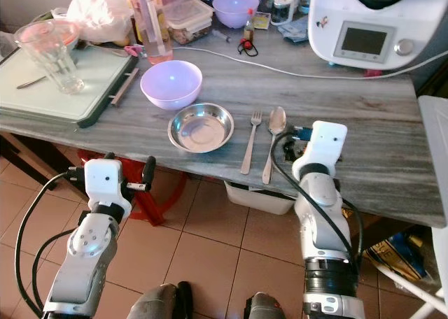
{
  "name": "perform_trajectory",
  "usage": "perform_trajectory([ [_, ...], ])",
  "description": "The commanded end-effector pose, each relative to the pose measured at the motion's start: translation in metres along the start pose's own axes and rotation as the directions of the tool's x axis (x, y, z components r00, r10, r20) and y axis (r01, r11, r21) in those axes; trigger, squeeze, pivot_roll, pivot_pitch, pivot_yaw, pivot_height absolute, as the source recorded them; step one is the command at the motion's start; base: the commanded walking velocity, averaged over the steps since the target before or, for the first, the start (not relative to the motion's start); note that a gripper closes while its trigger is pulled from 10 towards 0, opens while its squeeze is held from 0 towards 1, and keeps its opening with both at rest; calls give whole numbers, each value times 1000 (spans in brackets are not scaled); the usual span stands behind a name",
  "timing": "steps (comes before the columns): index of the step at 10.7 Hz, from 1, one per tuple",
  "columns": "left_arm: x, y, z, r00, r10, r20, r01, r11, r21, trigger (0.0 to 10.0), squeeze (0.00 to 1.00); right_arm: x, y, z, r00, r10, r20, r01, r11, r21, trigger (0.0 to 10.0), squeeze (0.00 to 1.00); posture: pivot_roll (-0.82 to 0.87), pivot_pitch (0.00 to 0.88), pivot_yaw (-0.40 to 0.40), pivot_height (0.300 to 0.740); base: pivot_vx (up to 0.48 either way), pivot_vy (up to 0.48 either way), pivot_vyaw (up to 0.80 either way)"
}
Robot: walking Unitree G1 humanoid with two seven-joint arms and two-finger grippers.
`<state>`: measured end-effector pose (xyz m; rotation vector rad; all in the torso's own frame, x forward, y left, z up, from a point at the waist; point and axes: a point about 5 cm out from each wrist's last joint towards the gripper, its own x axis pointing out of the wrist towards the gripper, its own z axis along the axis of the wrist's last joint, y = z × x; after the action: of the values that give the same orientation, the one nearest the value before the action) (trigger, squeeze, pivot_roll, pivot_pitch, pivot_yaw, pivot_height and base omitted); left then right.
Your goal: Setting the table
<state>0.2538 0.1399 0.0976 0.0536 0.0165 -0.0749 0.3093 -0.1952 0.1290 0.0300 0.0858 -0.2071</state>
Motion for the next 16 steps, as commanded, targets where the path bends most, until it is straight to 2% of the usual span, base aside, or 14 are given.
perform_trajectory([
  [1,-3,3,1,1000,-6,-4,6,1000,11,10000,0,2,0,-1,1000,-3,-28,3,1000,-13,10000,1000,38,157,86,740,0,0,0],
  [5,-9,4,0,1000,-8,-21,8,1000,12,10000,0,12,8,-10,990,46,-136,-49,999,-20,10000,1000,56,173,90,740,0,0,0],
  [8,-6,5,3,1000,-5,-17,5,1000,12,10000,0,18,14,-8,984,94,-152,-100,995,-29,10000,1000,57,174,88,740,0,0,0],
  [12,-5,4,3,1000,-5,-18,5,1000,13,10000,0,18,24,-7,976,161,-146,-165,986,-11,10000,1000,55,167,89,740,0,0,0],
  [16,-4,4,2,1000,-3,-18,4,1000,11,10000,0,19,28,-3,976,179,-125,-179,984,7,10000,1000,54,163,88,740,0,0,0],
])
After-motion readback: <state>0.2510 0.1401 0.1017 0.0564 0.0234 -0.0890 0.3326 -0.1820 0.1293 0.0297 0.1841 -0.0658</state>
